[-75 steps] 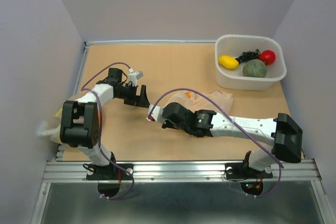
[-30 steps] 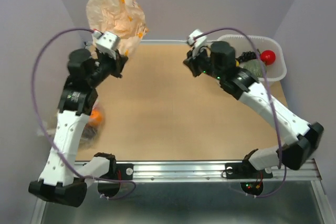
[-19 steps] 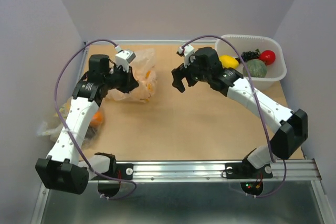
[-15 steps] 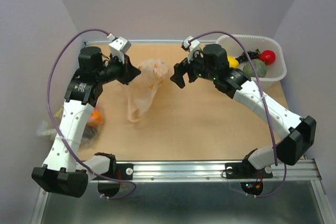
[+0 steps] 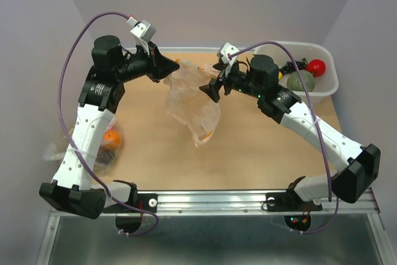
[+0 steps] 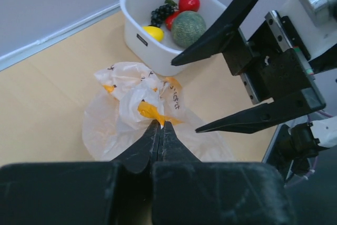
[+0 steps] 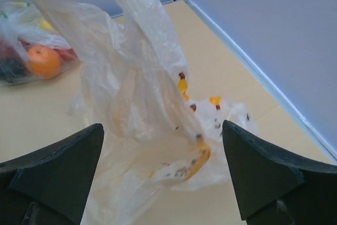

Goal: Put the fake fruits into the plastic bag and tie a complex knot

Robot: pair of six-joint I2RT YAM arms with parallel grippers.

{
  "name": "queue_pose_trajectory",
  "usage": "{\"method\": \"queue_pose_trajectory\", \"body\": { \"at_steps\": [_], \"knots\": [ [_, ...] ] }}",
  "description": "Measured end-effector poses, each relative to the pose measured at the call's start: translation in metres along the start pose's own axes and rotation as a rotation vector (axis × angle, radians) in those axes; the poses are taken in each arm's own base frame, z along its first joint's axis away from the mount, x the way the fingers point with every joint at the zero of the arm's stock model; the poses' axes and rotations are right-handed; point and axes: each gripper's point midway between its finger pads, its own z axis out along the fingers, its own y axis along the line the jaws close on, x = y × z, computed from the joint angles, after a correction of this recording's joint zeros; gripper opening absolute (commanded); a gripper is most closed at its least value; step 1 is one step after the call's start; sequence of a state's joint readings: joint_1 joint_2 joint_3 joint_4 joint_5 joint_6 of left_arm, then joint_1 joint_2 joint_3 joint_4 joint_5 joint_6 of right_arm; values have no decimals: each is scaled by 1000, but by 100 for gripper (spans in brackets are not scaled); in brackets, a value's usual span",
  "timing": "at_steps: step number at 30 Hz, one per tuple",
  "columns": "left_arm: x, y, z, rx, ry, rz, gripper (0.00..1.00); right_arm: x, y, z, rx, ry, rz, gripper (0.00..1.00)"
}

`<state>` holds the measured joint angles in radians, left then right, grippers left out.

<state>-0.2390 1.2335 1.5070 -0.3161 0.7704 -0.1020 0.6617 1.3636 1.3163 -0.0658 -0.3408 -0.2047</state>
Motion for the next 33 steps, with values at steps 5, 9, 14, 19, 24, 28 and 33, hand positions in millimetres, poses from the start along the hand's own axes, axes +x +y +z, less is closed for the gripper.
{"method": "queue_pose_trajectory", "body": {
  "at_steps": [5,9,14,19,24,28,33],
  "knots": [
    [-9,-9,2,35,-32,-37,0,-1,1,3,-6,-13,17,27],
    [-19,-13,4,44,-68,-79,0,-15,19,-6,-69,-59,141,11],
    [-26,-20,9,67,-102,-143,0,-35,34,-12,-132,-114,235,16],
    [-20,-23,18,77,-98,-203,0,-31,34,-3,-99,-108,231,61],
    [-15,-23,24,82,-81,-189,0,-29,12,-2,38,-106,150,100],
    [-6,-34,26,131,-44,-143,0,-27,1,-2,86,-98,80,100],
    [2,-52,25,220,-9,-99,0,-8,-5,12,87,-50,-27,100]
  ]
}}
